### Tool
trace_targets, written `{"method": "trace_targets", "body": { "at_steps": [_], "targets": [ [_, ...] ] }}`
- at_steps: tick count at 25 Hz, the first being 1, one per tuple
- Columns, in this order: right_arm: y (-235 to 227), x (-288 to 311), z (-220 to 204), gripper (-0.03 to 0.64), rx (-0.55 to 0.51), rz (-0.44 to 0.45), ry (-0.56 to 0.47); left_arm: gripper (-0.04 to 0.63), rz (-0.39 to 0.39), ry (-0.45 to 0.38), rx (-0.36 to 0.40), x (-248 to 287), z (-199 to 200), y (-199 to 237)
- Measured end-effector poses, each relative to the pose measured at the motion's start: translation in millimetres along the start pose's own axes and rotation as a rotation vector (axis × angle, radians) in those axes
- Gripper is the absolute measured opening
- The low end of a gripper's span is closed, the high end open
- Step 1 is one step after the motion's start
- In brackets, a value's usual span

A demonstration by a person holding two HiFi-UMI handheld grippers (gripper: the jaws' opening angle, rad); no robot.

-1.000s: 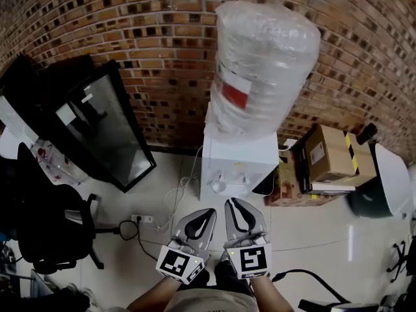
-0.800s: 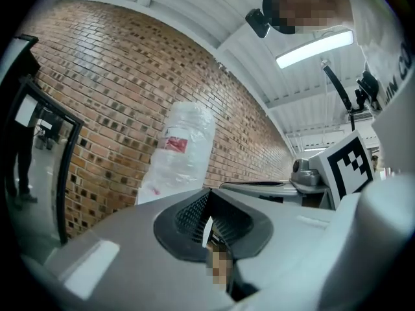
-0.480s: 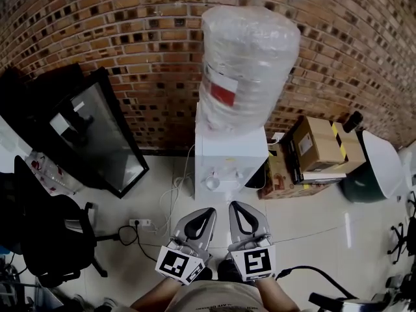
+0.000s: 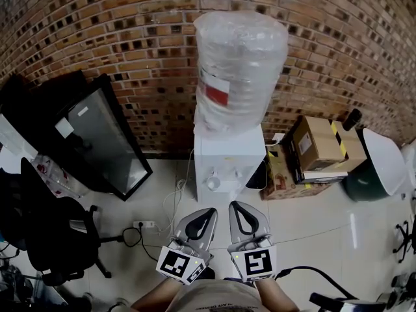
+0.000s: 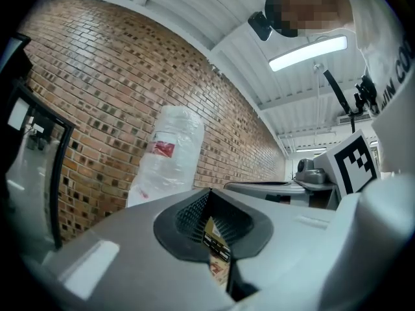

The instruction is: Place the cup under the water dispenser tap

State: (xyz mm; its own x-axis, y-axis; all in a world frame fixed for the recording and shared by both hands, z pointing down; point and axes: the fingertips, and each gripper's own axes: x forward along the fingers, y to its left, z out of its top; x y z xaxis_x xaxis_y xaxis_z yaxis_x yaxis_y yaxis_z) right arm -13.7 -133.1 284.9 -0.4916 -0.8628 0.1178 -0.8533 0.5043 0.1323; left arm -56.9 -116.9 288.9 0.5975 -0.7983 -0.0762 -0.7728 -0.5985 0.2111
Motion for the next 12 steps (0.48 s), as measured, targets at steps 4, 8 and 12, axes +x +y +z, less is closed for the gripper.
{"method": "trace_targets", "body": {
  "at_steps": [4,8,12],
  "targets": [
    [2.2,-23.6,-3.9,0.006,0.021,0.01,-0.004,-0.008,0.005,0.005,0.009,-7.4,-3.4,-23.3],
    [0.1,-55.6,-8.5,0.006,0.024,0.023,-0.012,-0.008,0.018,0.004,0.017,-17.8,-6.0,-53.6],
    [1.0,-93.6,-13.5,0.006,0.039,0.036,-0.023,-0.008,0.025,0.008,0.027,-32.5,-13.3,-90.7]
  ]
}}
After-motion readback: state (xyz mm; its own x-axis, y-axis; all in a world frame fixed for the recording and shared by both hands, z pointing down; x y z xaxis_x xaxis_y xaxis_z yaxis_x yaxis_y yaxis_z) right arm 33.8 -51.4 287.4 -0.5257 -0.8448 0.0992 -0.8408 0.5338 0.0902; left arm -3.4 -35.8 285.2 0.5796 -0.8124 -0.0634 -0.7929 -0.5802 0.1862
